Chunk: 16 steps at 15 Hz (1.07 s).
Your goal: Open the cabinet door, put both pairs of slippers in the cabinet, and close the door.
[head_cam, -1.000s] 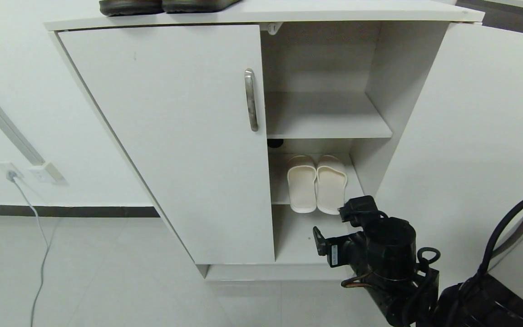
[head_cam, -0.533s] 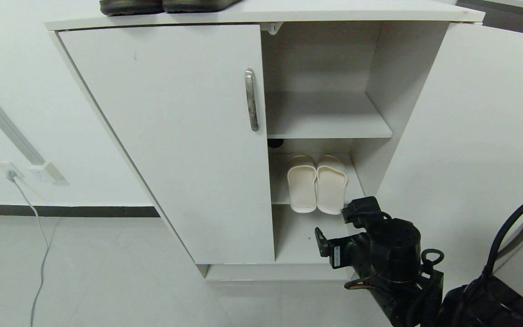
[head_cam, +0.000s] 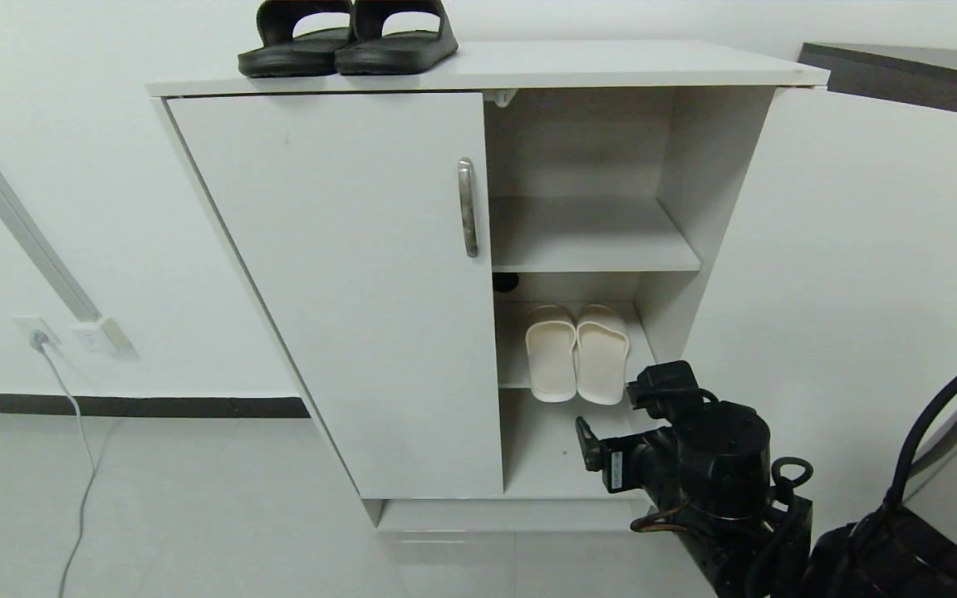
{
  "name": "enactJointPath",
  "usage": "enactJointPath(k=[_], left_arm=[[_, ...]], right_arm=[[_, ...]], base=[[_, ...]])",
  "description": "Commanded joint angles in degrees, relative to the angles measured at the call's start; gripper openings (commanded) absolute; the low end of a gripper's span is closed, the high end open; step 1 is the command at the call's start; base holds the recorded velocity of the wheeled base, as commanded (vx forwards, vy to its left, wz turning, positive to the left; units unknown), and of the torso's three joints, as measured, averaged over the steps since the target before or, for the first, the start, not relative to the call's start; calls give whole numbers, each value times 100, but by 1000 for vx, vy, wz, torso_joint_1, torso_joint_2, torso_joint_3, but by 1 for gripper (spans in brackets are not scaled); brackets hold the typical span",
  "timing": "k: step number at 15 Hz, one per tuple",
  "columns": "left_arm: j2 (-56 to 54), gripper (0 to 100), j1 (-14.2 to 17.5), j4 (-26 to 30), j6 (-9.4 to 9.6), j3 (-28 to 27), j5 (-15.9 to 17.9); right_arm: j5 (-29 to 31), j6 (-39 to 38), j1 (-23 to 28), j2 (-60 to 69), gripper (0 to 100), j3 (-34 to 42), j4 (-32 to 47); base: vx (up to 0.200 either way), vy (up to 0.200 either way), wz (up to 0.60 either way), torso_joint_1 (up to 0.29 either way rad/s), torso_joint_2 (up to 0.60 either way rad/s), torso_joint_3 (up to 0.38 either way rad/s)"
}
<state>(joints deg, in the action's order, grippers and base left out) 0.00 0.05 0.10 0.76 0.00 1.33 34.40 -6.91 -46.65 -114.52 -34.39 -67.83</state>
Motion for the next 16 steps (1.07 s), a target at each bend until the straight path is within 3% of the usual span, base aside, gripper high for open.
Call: enactJointPath(k=[1, 9, 16], left_arm=[[9, 0, 4, -1, -5, 0, -1], [9, 0, 4, -1, -23, 0, -10], [9, 0, 4, -1, -23, 0, -19]], right_arm=[[-4, -3, -2, -27, 100, -6, -2], [-4, -12, -2, -150, 100, -15, -2], [-4, -12, -2, -150, 100, 20, -90]], base=[[0, 0, 0, 0, 0, 0], [0, 0, 0, 0, 0, 0], [0, 200, 0, 1, 4, 4]])
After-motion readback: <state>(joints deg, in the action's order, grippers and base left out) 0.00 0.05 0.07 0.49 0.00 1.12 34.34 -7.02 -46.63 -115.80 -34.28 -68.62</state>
